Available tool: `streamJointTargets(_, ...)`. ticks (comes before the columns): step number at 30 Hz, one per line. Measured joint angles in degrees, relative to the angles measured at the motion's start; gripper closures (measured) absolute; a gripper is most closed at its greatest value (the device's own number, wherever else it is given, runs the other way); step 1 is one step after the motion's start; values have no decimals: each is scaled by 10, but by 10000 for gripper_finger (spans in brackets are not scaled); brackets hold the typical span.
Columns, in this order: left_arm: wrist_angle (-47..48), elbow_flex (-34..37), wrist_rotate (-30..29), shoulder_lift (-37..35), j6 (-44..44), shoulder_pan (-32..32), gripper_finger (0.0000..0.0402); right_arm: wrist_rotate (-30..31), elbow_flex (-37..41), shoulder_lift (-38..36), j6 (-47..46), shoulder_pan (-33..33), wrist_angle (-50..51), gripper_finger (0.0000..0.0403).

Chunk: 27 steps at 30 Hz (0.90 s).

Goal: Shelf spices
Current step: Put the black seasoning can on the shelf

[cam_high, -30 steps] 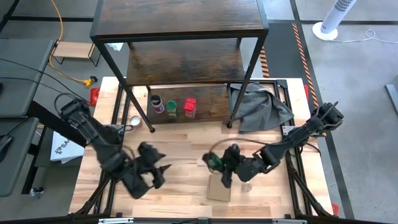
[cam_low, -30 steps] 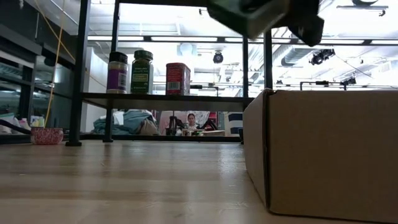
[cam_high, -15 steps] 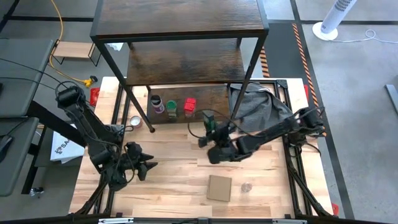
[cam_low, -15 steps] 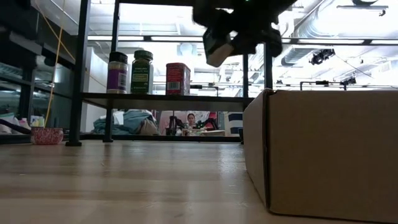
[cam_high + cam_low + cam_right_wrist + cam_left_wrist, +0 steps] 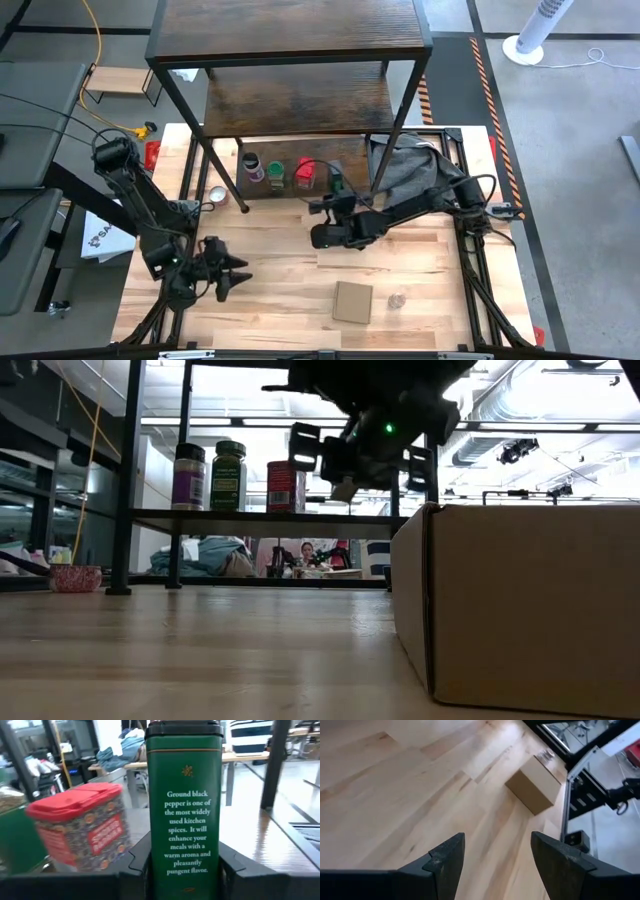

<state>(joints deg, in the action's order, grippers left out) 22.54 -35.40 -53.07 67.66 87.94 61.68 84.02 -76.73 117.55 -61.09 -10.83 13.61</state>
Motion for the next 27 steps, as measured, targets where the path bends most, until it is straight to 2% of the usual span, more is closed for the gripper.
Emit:
streamJointTargets(3,0,0,-2,0,-2,9,180,20,0,8,-29,0,9,290)
streamJointTargets(13,2,0,-26,0,-12,19,180,42,0,28,-14,21,10,290)
streamJointTargets(23,3,0,-26,0,-16,19,180,0,0,28,-20,31,6,288)
streamJointTargets(27,3,0,-26,0,-16,19,180,-1,1,28,-19,30,-10,211)
